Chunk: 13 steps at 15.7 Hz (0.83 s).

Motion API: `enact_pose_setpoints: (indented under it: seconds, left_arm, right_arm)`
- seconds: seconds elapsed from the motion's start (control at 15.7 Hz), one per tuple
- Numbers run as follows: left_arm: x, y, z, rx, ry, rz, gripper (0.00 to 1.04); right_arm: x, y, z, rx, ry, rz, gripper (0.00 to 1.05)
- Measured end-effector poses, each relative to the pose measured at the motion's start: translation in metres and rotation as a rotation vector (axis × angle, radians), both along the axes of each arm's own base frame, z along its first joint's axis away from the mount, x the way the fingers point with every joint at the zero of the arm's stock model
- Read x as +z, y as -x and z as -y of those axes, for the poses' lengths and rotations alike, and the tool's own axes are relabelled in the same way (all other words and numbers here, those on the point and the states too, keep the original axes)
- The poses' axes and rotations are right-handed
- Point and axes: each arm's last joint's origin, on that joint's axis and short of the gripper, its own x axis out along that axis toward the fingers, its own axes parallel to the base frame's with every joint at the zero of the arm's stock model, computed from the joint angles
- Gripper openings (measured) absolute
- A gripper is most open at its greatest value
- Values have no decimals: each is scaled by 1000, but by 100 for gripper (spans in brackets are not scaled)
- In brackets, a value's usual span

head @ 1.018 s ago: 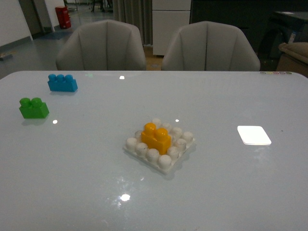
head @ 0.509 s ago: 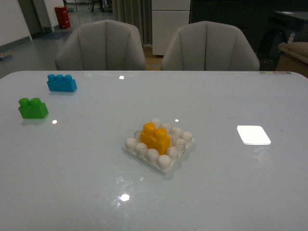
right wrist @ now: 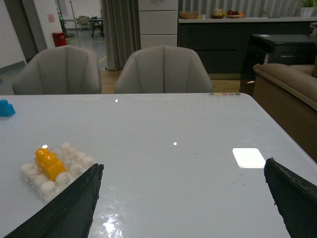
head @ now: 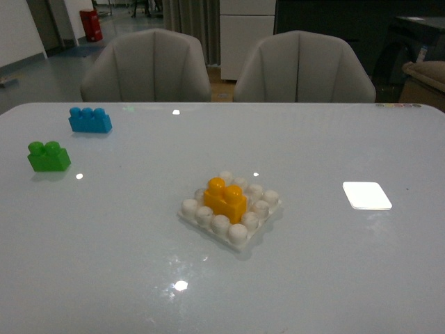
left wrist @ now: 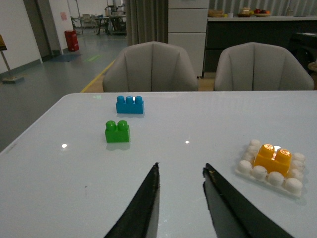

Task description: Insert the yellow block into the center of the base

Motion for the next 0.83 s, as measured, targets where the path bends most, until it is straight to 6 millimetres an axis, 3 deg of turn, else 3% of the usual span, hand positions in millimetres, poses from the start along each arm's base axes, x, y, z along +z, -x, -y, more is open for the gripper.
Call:
enact_pose_setpoints:
  seconds: [0.25, 0.57, 0.83]
  left_arm:
    - [0, 0, 0, 0, 0, 0, 45]
    - [0, 0, 0, 0, -2, 0, 100]
    - [0, 0, 0, 0, -1, 0, 98]
  right_arm:
    - [0, 0, 0, 0, 0, 0, 98]
    - [0, 0, 0, 0, 0, 0, 98]
    - [0, 0, 0, 0, 0, 0, 98]
